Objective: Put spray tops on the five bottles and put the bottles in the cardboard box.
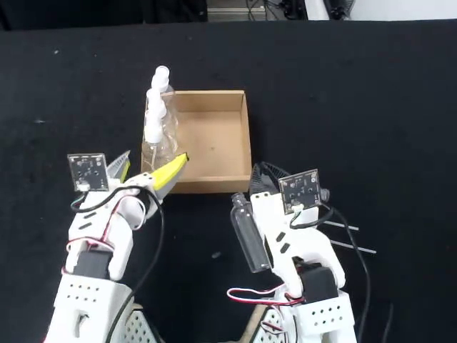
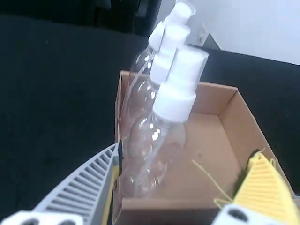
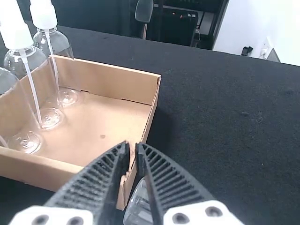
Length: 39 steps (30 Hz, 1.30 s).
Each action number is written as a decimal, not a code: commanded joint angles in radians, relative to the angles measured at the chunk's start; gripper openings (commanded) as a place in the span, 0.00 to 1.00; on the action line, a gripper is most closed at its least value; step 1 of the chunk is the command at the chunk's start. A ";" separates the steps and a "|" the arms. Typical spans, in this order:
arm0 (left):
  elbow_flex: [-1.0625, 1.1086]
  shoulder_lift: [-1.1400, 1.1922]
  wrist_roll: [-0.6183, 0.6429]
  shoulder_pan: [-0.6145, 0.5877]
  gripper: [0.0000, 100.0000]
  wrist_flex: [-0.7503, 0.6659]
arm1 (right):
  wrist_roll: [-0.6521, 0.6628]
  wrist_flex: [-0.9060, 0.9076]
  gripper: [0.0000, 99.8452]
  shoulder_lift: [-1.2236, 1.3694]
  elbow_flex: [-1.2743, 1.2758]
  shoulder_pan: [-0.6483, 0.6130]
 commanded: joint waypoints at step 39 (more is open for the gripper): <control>-0.177 -0.359 -0.295 -0.010 0.36 0.839 | 0.160 0.290 0.01 -0.025 -0.297 -0.049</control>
